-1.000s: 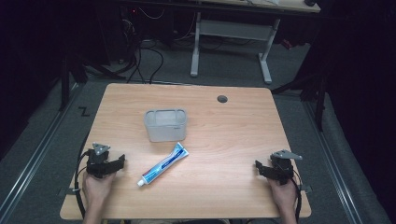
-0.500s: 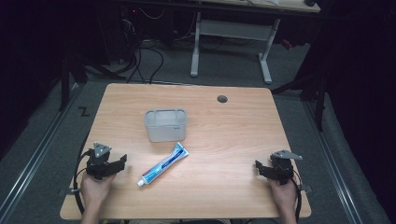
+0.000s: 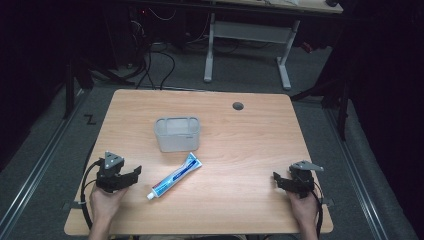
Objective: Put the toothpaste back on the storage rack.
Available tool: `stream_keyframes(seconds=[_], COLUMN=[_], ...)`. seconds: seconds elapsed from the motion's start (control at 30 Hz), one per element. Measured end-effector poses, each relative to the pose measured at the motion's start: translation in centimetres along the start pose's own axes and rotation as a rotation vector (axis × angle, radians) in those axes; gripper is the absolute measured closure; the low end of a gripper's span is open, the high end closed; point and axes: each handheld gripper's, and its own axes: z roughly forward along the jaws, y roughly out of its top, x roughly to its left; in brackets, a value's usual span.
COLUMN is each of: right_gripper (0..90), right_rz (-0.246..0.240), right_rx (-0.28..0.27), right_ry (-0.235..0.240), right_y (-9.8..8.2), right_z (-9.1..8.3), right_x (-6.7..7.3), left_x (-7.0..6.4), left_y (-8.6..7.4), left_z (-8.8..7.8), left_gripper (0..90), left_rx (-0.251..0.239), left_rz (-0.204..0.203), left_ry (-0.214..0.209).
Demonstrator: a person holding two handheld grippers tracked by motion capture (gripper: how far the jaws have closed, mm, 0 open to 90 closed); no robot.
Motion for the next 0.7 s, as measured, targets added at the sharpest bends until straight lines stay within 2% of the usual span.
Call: stream_keyframes(seconds=[0.17, 0.43, 0.7], right_gripper=[28.0, 27.9, 28.0], right_rz=[0.001, 0.001, 0.0], right_rx=[0.001, 0.001, 0.001], right_ry=[0.001, 0.001, 0.001], right_y=[0.0, 0.0, 0.0], right_z=[0.0, 0.0, 0.0], right_x=[0.0, 0.0, 0.0], left_x=[-1.2, -2.3, -3.9], left_y=[0.6, 1.2, 2.1], left_z=[0.0, -0.1, -0.2], left_gripper=[33.6, 35.4, 36.5], left_rx=[0.01, 0.019, 0.031], left_rz=[0.041, 0.061, 0.107], left_ry=[-0.033, -0.075, -0.105])
